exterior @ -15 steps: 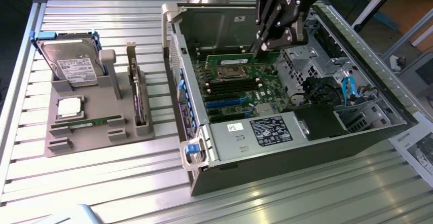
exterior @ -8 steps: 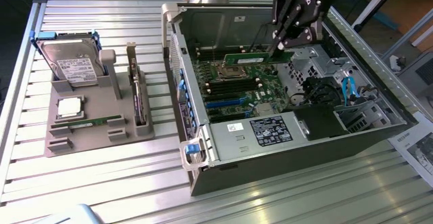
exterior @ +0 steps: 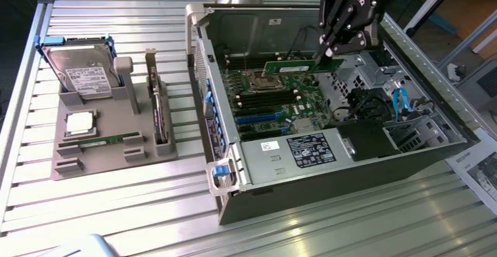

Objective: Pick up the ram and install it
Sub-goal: 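Pick up the ram and move it above insertion slot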

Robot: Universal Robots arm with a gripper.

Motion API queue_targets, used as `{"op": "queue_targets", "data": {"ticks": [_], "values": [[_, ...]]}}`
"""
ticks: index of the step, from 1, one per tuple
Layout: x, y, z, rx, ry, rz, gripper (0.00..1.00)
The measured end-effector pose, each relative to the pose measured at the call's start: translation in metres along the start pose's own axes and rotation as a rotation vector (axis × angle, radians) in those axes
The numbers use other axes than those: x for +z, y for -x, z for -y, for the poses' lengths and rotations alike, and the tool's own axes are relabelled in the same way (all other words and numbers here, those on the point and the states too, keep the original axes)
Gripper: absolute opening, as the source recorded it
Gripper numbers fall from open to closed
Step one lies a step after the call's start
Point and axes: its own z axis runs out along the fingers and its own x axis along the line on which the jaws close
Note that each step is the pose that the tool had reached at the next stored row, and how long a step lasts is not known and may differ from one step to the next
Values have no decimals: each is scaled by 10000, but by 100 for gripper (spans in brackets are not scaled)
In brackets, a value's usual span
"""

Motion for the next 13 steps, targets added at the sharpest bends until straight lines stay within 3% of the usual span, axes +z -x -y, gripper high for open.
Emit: {"op": "queue_targets", "data": {"ticks": [13], "values": [[61,-3,2,0,0,-1,12]]}}
